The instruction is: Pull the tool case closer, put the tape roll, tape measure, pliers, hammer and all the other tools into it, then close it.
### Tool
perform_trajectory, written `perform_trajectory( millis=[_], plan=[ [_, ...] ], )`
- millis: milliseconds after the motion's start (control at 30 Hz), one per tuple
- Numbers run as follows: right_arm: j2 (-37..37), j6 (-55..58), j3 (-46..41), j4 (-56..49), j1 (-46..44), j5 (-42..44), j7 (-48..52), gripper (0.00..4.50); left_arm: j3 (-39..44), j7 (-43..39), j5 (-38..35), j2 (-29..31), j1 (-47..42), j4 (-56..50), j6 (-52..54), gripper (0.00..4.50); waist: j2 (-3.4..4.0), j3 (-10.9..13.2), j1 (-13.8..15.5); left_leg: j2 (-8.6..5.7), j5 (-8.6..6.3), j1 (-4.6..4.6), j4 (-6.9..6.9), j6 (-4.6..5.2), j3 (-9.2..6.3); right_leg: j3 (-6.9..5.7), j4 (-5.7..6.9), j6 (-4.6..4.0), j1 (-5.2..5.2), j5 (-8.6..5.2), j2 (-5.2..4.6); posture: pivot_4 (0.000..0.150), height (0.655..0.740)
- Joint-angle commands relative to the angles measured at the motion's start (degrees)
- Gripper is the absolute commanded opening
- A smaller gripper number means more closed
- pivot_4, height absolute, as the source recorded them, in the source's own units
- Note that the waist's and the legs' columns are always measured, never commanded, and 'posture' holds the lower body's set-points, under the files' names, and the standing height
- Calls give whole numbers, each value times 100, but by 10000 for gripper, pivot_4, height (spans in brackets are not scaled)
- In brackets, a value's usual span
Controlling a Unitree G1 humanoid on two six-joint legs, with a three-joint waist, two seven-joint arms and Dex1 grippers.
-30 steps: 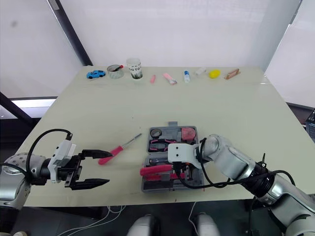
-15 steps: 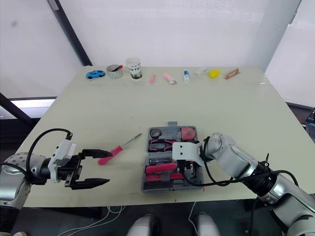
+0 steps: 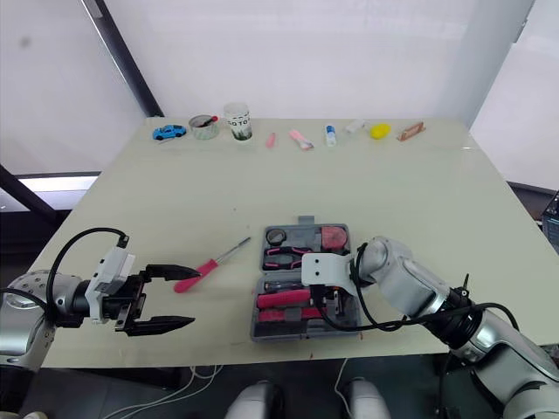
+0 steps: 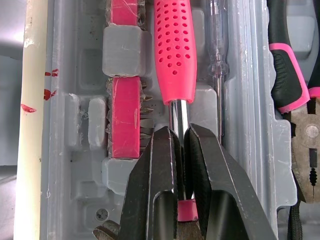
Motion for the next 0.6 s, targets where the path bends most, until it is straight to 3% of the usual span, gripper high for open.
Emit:
perform_trajectory(
  millis=[33,133,167,267,533,600],
  plan=[
    [31,-206,-114,-131,-28,-45,40,166,153,-46,-130,21,23,-189,1,45000,0,0,0,0,0,0,0,0,0,0,0,0,0,0,0,1500,7400],
    [16,-270,-116,-104,-18,-74,82,166,158,-33,-144,15,35,-201,5,45000,0,0,-1,0,0,0,0,0,1,0,0,0,0,0,0,1500,7400],
    [15,-285,-129,-94,-11,-85,76,9506,156,-27,-147,15,38,-204,3,45000,0,0,-1,0,0,0,0,0,0,0,0,0,0,0,0,1500,7400],
    [45,-324,-192,-27,0,-133,-20,20594,152,-15,-160,16,44,-209,1,45000,0,0,1,0,0,0,0,0,0,0,0,0,0,0,0,1500,7400],
    [280,-306,-629,-94,144,288,-63,20594,143,-30,-164,5,31,-173,-15,45000,-1,-1,5,0,0,0,2,0,0,0,0,0,1,0,0,1500,7400],
    [408,-354,-775,-119,201,398,-99,15518,146,-39,-167,5,34,-163,-19,45000,-1,-1,-4,0,0,0,2,0,0,0,1,1,1,1,0,1500,7400]
  ],
)
